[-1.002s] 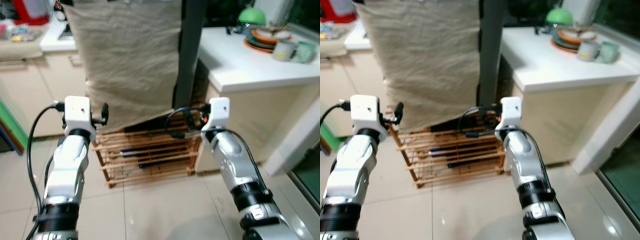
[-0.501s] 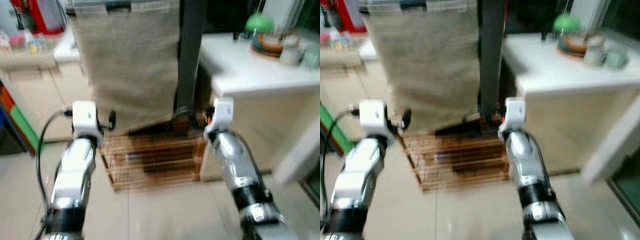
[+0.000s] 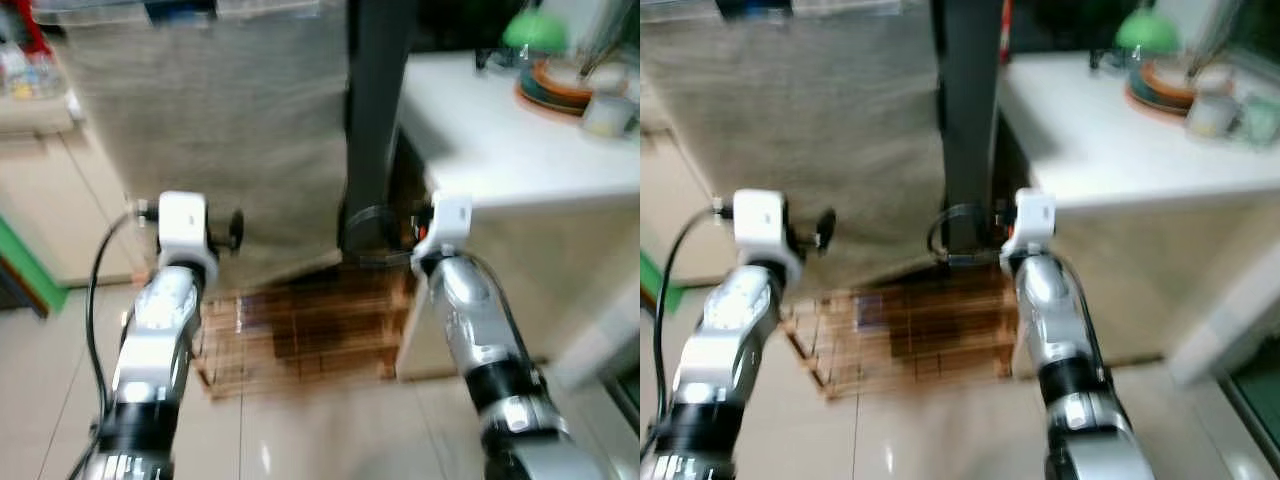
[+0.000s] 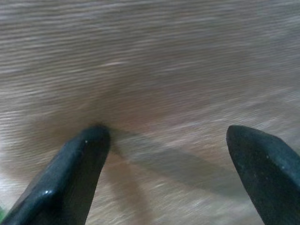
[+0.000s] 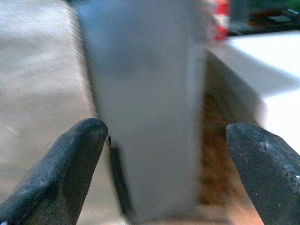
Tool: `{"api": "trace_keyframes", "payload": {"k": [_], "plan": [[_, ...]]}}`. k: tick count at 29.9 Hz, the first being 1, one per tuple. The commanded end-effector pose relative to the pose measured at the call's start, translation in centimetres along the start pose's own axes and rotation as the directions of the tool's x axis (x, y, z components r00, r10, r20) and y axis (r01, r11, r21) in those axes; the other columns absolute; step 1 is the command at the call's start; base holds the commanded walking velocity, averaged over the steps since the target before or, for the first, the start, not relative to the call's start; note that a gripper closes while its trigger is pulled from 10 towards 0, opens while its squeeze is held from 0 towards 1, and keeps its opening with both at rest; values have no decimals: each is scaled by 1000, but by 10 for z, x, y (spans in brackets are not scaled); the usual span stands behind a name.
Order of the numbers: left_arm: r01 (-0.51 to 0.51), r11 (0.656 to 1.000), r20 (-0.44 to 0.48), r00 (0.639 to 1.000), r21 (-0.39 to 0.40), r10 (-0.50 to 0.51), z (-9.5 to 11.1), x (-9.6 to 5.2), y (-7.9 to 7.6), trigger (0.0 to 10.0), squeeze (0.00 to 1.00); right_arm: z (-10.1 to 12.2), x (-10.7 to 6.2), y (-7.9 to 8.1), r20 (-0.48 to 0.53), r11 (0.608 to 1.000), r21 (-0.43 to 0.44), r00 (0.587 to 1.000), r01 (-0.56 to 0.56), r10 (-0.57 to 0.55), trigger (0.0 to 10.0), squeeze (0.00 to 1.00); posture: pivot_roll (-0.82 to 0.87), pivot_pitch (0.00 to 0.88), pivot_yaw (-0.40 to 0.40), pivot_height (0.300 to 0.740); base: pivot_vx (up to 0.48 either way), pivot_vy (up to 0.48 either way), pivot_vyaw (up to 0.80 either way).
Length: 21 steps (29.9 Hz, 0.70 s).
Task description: Restocking fridge
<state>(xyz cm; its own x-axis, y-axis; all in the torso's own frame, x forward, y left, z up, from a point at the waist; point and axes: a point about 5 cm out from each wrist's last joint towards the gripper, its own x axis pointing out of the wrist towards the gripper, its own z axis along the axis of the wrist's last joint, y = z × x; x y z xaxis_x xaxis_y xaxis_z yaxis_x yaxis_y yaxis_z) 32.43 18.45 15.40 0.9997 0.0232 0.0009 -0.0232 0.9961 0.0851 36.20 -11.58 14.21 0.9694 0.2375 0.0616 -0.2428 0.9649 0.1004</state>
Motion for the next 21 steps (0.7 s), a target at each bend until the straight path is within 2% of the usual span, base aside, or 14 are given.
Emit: {"api": "trace_keyframes", "payload": {"k": [1,6,9,13,15,18,21], "plan": [[-43,999,8,999,8,43,3,1,12,10000,0,3,2,8,15,1000,-2,999,-29,29,10000,0,-55,0,31,740,480,0,0],[-47,999,10,999,25,47,3,1,12,10000,0,6,1,8,26,999,-3,999,-37,37,10000,0,-53,0,29,740,466,0,0],[-45,997,17,999,59,44,5,1,10,10000,0,11,-1,7,48,999,-8,998,-38,39,10000,0,-54,0,31,740,0,0,0],[-6,999,39,999,52,4,8,0,6,10000,0,17,-6,9,89,999,-14,995,-52,53,10000,0,-56,0,33,740,0,0,0],[23,999,40,999,33,-24,8,0,2,10000,0,22,-10,12,126,998,-14,990,-60,62,10000,0,-61,0,36,740,0,394,0],[35,999,40,999,23,-36,8,0,1,10000,0,23,-11,14,128,997,-24,989,-70,73,10000,0,-63,0,37,740,0,480,0],[54,999,35,998,-3,-54,7,0,-3,10000,0,21,-11,14,117,997,-29,990,-74,77,10000,0,-63,0,36,740,0,480,-683]]}}
